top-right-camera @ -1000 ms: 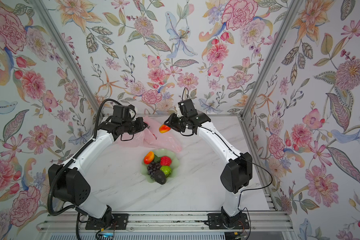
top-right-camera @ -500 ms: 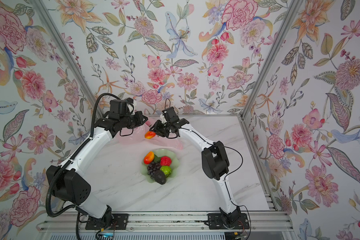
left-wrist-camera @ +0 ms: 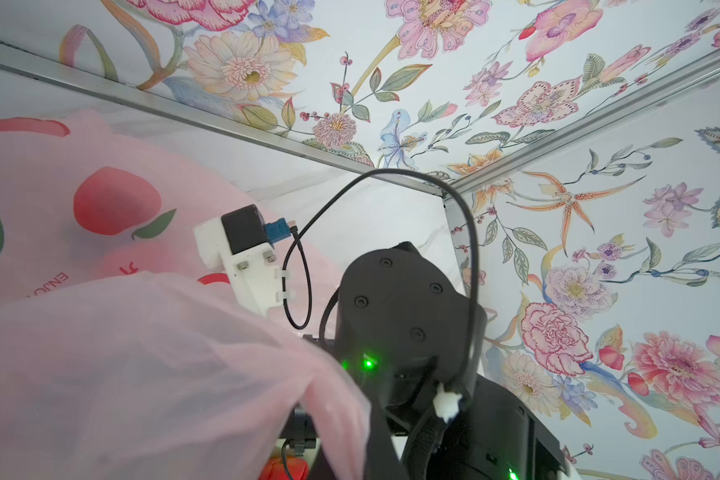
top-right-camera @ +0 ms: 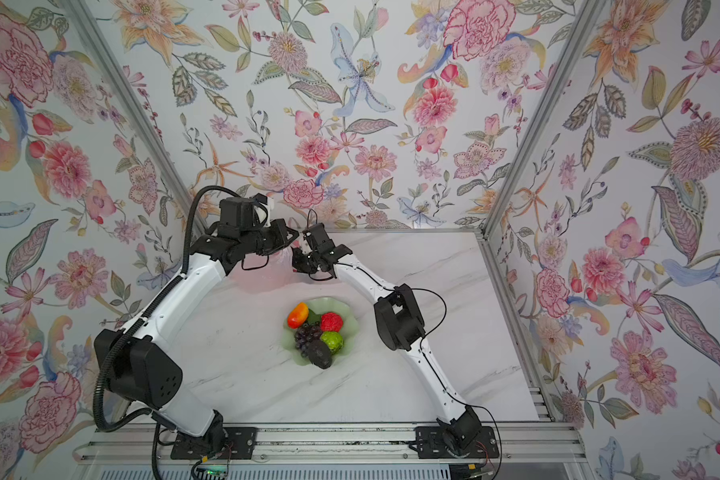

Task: Place the fruits into the plastic bag
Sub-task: 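Lower the mango into the bag and open the right gripper, then withdraw the right gripper up out of the bag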

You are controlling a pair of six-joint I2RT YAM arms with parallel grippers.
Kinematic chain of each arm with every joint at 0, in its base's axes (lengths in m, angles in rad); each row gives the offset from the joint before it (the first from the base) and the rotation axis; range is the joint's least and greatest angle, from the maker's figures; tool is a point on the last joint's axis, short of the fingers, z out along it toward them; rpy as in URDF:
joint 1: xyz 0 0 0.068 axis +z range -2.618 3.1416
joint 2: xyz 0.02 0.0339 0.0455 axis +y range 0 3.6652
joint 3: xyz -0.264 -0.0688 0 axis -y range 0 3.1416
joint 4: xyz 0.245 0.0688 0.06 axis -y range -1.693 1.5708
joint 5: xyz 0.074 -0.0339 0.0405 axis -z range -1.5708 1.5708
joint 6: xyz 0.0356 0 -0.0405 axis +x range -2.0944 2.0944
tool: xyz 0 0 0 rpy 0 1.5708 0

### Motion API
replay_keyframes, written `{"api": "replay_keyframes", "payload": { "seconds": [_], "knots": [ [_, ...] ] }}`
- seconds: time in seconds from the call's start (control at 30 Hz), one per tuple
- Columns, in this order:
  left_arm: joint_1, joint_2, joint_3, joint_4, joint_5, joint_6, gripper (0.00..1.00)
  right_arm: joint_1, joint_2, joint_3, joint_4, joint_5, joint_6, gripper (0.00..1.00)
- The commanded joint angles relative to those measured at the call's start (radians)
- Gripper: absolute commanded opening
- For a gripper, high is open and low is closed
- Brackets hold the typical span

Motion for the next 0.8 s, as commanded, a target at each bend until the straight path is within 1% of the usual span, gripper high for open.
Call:
{"api": "replay_keyframes", "payload": {
  "seconds": [0.0,0.03,0.13,0.2,0.37,0.47,0.57,0.67,0.77],
  "knots": [
    [0.003,-0.045,-0.024,0.033,0.022,-0.013,0.00,-0.043,-0.012,0.046,-0.043,0.044,-0.030,0.99],
    [0.003,-0.054,-0.031,0.033,0.021,-0.011,0.00,-0.048,-0.026,0.046,-0.058,0.066,-0.051,0.99],
    [0.005,-0.066,-0.049,0.031,0.023,-0.005,0.00,-0.110,-0.066,0.047,-0.096,0.124,-0.100,0.99],
    [0.007,-0.108,-0.068,0.029,0.021,-0.001,0.00,-0.139,-0.092,0.046,-0.119,0.160,-0.129,0.99],
    [0.008,-0.168,-0.162,0.064,0.031,0.000,0.00,-0.195,-0.123,0.062,-0.125,0.193,-0.168,0.99],
    [0.008,-0.190,-0.213,0.071,0.042,0.012,0.00,-0.208,-0.118,0.103,-0.119,0.171,-0.171,0.99],
    [0.012,-0.205,-0.249,0.072,0.039,0.028,0.00,-0.213,-0.120,0.129,-0.115,0.119,-0.163,0.99],
    [0.016,-0.216,-0.272,0.071,0.038,0.043,0.00,-0.215,-0.155,0.114,-0.148,0.089,-0.178,0.99],
    [0.018,-0.221,-0.292,0.068,0.042,0.054,0.00,-0.211,-0.221,0.067,-0.206,0.079,-0.207,0.99]
  ]
}}
